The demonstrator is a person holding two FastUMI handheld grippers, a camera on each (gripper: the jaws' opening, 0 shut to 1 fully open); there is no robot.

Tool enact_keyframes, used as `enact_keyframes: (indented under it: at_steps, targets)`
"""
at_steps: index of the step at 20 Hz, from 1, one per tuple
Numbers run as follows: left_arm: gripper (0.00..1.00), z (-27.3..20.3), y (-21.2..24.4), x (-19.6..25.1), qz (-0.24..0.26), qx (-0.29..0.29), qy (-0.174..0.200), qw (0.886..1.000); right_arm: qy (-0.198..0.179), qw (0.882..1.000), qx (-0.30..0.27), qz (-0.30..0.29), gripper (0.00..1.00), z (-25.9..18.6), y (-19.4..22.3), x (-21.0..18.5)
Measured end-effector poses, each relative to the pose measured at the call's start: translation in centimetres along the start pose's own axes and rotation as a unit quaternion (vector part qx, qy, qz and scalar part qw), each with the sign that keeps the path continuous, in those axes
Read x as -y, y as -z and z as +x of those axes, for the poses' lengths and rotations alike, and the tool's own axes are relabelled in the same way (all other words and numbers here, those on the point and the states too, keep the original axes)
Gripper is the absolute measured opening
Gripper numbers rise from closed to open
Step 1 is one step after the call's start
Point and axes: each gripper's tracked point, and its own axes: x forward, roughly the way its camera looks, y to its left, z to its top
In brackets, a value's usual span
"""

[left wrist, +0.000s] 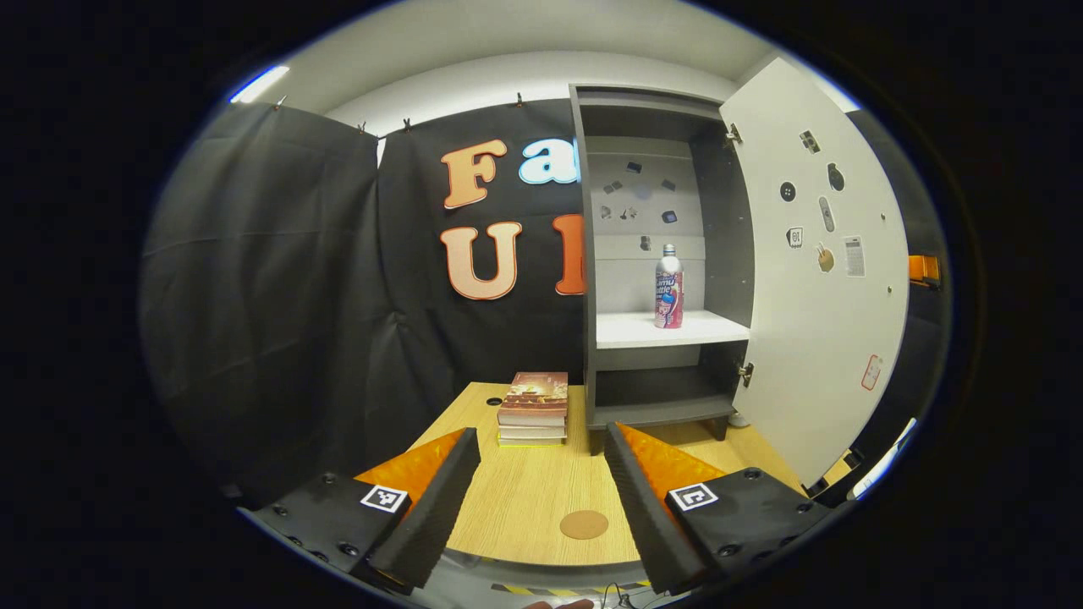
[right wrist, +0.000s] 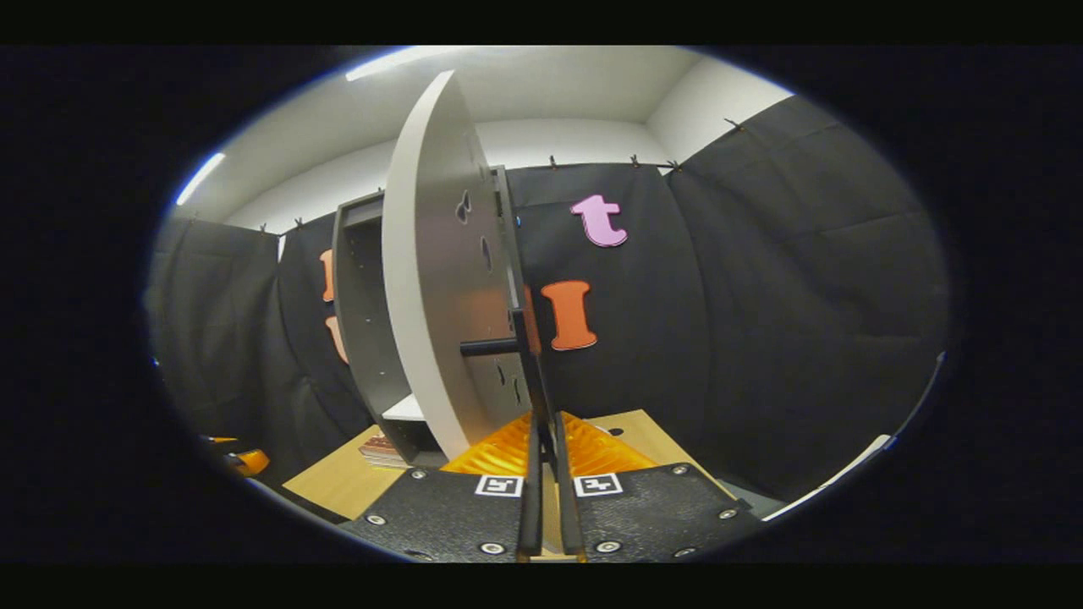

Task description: Open the cabinet door with the right hand, grasp the bottle in the cabinet with the left hand and place it on the coaster, then close the cabinet door with the right hand.

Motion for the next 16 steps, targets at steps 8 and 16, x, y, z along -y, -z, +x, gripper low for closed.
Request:
enact_keyframes:
  at_steps: [8,16]
  targets:
    - [0.94,1.1,-1.1,1.4,-0.002,0.018,0.024,1.0,0.008,0.999,0.045,-0.027,0.1,-1.1,-1.8,0.1]
    - [0.94,3.3,-2.1,4.8,-0.02,0.031,0.082,0.996,-0.01,0.995,0.082,-0.059,0.0,-2.4,-3.0,-2.1]
